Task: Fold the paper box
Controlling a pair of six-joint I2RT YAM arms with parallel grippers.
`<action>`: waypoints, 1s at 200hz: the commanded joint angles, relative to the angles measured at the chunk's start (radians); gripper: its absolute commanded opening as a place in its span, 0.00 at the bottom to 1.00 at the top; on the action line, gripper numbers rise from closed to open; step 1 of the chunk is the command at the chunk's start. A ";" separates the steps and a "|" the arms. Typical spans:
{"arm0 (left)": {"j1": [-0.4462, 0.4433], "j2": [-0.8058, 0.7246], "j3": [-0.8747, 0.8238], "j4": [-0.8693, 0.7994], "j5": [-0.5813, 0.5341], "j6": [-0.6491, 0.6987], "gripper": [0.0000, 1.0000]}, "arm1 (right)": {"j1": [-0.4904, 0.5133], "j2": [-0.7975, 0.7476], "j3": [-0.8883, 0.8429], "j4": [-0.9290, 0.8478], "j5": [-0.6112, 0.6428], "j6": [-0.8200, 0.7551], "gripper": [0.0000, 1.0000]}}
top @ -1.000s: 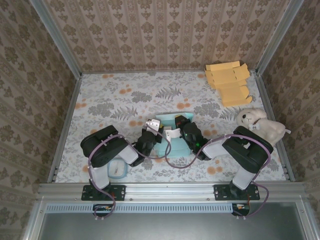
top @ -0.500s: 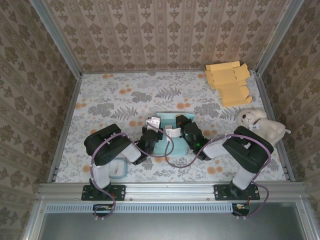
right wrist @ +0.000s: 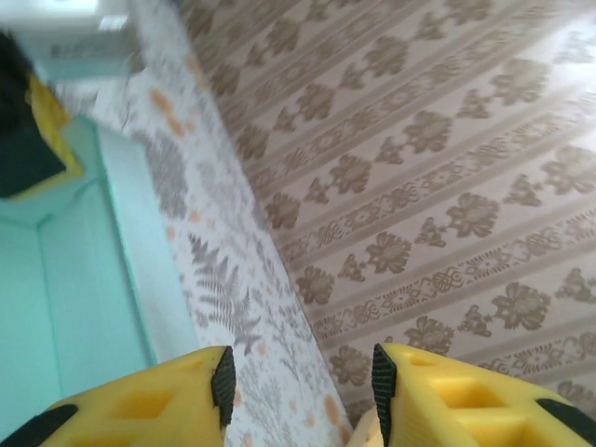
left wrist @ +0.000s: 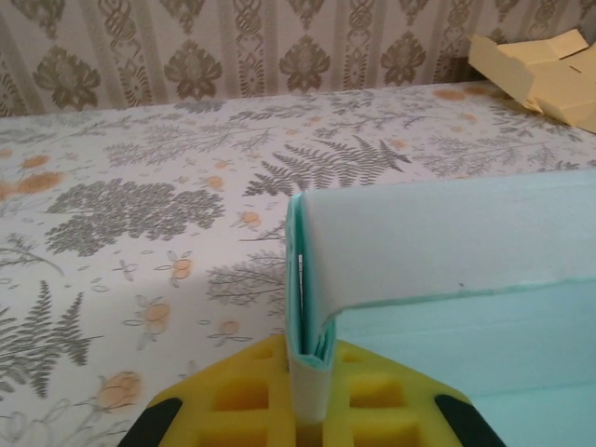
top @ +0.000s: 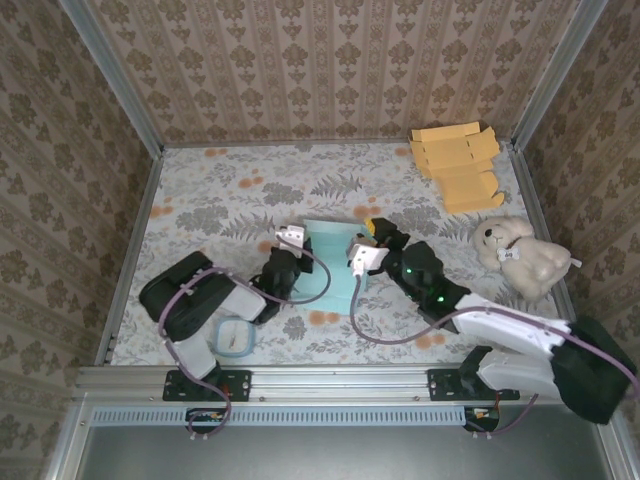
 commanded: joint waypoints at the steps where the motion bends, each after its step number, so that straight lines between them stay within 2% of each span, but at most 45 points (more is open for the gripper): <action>1: 0.050 -0.145 0.027 -0.273 0.184 -0.056 0.00 | -0.008 -0.149 -0.007 -0.206 -0.042 0.304 0.49; 33: 0.106 -0.337 0.146 -0.707 0.355 -0.027 0.00 | -0.014 -0.298 0.064 -0.416 0.028 0.645 0.55; 49: 0.121 -0.395 0.259 -0.953 0.432 0.022 0.00 | -0.021 -0.337 0.091 -0.504 0.071 0.819 0.59; 68: 0.114 -0.410 0.400 -1.215 0.456 0.103 0.00 | -0.032 -0.351 0.127 -0.603 0.086 0.987 0.59; 92: 0.082 -0.369 0.578 -1.474 0.416 0.269 0.00 | -0.043 -0.368 0.144 -0.696 0.091 1.157 0.61; 116: 0.073 -0.307 0.726 -1.648 0.453 0.442 0.00 | -0.055 -0.397 0.131 -0.744 0.086 1.262 0.61; 150: 0.060 -0.167 0.869 -1.791 0.490 0.635 0.00 | -0.063 -0.489 0.041 -0.724 0.124 1.354 0.60; 200: 0.025 0.124 1.015 -1.935 0.378 0.693 0.00 | -0.065 -0.654 -0.143 -0.614 0.211 1.485 0.59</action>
